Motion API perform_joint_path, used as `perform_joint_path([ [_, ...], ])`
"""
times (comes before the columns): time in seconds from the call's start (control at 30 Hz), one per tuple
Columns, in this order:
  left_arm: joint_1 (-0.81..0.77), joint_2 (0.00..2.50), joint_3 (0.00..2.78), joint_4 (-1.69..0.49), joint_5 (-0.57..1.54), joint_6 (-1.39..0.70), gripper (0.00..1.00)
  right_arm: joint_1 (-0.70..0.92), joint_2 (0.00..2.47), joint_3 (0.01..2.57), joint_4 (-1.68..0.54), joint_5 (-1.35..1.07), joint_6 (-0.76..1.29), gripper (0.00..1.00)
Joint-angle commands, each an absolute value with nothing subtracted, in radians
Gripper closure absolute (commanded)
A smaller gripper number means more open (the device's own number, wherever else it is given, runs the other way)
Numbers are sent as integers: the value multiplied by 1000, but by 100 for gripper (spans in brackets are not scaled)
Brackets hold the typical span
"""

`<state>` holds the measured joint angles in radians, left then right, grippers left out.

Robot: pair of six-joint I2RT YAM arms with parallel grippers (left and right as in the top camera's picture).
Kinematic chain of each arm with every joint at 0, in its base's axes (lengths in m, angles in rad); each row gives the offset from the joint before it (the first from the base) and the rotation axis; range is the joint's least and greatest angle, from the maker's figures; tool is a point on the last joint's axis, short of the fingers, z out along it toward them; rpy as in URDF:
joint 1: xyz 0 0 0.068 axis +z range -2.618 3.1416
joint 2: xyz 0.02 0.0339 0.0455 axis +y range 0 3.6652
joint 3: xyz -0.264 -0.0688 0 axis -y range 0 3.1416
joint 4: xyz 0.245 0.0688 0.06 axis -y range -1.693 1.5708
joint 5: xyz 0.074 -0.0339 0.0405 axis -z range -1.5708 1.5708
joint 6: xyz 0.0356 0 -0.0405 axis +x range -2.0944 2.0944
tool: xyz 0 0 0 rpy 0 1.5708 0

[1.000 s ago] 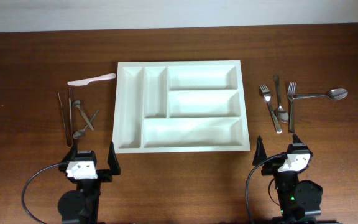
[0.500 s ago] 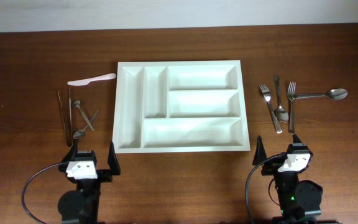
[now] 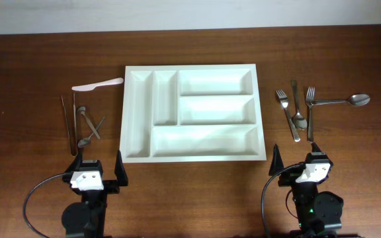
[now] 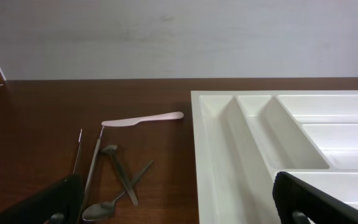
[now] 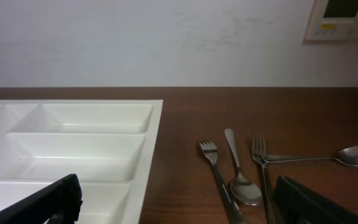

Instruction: Pack container

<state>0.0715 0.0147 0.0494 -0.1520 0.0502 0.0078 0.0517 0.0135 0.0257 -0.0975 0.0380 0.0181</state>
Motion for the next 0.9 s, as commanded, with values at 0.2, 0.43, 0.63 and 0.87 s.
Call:
perform_joint_path([
  [0.2,68,6,41,-147,64,23,1,45,4,13,-94,31,15,1],
  [0.43,68,6,41,-147,64,23,1,45,3,19,-15,49,71,1],
  [0.63,68,6,41,-147,64,23,1,45,20,160,-84,49,91,1],
  [0.87,68,6,41,-147,64,23,1,45,223,558,-398,49,91,1],
])
